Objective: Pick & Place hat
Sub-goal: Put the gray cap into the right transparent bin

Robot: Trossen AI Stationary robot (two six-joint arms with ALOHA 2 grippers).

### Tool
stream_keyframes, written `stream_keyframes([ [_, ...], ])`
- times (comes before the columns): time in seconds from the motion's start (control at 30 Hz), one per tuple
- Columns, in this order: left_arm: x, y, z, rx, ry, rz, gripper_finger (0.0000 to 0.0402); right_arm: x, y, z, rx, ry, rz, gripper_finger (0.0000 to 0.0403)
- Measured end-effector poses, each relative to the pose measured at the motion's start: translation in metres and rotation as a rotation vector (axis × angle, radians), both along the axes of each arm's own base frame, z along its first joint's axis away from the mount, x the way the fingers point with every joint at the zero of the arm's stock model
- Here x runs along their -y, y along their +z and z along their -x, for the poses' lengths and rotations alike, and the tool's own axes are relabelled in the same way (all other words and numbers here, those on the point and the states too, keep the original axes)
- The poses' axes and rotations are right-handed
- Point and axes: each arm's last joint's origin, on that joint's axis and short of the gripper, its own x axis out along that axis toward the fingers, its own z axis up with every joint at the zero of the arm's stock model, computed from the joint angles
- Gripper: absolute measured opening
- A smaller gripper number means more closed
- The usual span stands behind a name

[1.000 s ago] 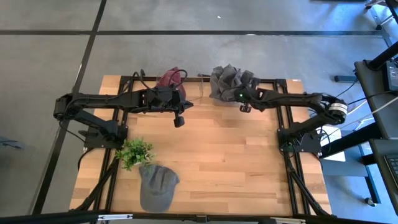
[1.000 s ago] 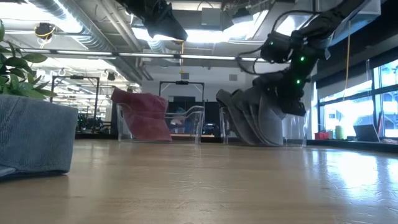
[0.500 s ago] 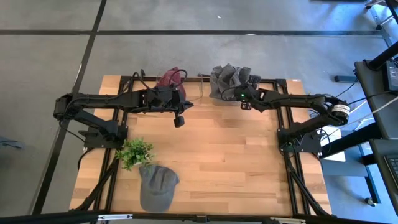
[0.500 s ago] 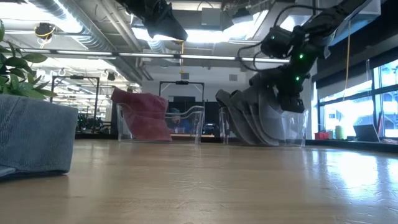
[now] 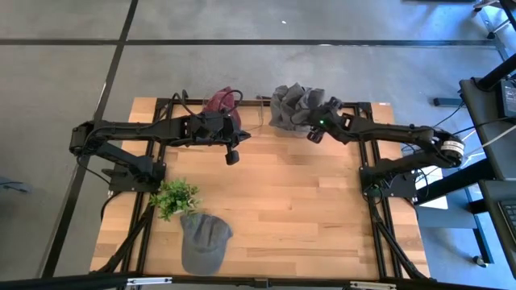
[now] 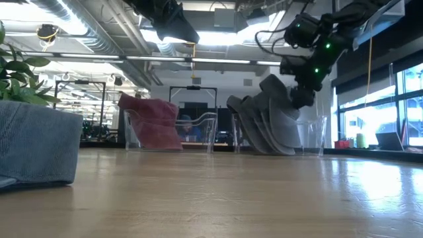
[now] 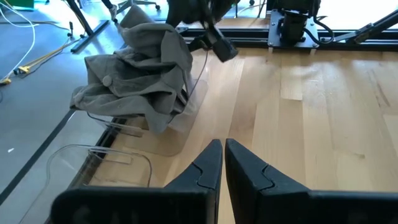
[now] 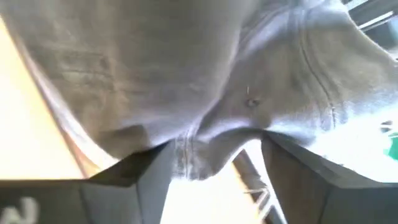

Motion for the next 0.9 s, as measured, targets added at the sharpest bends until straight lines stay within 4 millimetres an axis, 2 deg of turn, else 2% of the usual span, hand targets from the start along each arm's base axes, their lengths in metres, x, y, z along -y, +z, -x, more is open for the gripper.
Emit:
stream_keyframes([
  [0.17,0.0,0.0,0.0,-0.001,-0.002,-0.002,0.0016,-0.006,0.013,0.008,0.145,-0.048,-0.047,0.0269],
  [0.43,0.0,0.0,0.0,-0.006,-0.009,-0.014,0.0016,-0.022,0.05,0.033,0.407,-0.101,-0.04,0.0278],
  [0.57,0.001,-0.003,0.005,-0.052,-0.006,0.005,0.0016,-0.034,0.069,0.045,0.618,-0.022,-0.147,0.0276],
  [0.7,0.006,-0.006,0.013,-0.121,-0.024,0.071,0.0016,-0.044,0.08,0.049,0.781,0.076,-0.303,0.0277],
  [0.9,0.024,-0.014,0.019,-0.218,-0.209,0.226,0.0016,-0.051,0.081,0.04,0.841,0.169,-0.393,0.0276],
])
